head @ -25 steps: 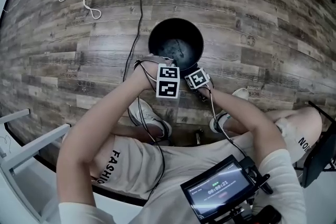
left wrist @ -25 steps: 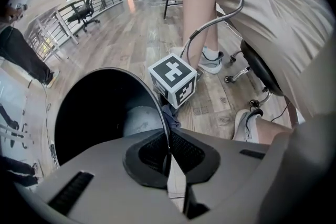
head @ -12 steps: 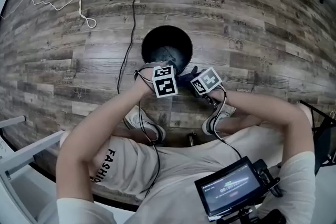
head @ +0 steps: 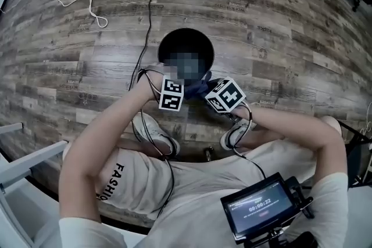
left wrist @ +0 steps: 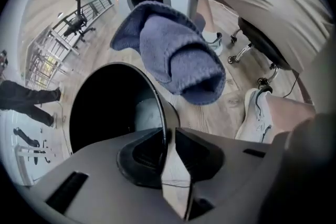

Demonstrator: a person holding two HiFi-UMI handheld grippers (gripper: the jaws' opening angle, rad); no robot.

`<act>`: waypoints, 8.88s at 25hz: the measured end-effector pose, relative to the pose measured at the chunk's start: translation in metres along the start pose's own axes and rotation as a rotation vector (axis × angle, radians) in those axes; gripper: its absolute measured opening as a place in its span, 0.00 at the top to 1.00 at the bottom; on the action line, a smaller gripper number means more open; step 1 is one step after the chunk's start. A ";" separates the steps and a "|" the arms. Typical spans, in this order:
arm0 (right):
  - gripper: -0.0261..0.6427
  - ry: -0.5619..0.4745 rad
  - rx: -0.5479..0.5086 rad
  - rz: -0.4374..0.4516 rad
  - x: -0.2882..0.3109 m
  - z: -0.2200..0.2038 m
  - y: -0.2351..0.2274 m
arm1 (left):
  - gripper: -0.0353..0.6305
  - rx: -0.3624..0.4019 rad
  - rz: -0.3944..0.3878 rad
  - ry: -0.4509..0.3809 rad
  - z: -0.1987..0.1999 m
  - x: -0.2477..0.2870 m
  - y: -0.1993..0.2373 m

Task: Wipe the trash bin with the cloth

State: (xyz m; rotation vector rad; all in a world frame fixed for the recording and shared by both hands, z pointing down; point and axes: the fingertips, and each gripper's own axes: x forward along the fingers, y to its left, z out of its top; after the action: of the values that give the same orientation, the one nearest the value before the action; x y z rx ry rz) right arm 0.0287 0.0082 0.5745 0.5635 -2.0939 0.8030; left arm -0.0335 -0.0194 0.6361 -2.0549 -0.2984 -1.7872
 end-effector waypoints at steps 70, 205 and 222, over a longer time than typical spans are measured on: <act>0.85 0.079 0.049 -0.097 0.117 -0.055 -0.077 | 0.89 -0.054 -0.018 -0.124 0.031 -0.003 0.004; 0.85 0.099 -0.201 -0.066 0.022 -0.066 -0.026 | 0.82 0.280 -0.080 0.137 -0.043 0.004 0.002; 0.85 0.193 -0.234 -0.090 0.035 -0.058 -0.057 | 0.91 0.224 -0.107 0.027 0.021 -0.001 -0.030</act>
State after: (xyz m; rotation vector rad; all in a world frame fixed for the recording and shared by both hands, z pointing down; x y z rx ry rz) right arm 0.0748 0.0058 0.6497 0.4322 -1.9367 0.5301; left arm -0.0274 0.0167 0.6382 -1.8883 -0.5820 -1.7529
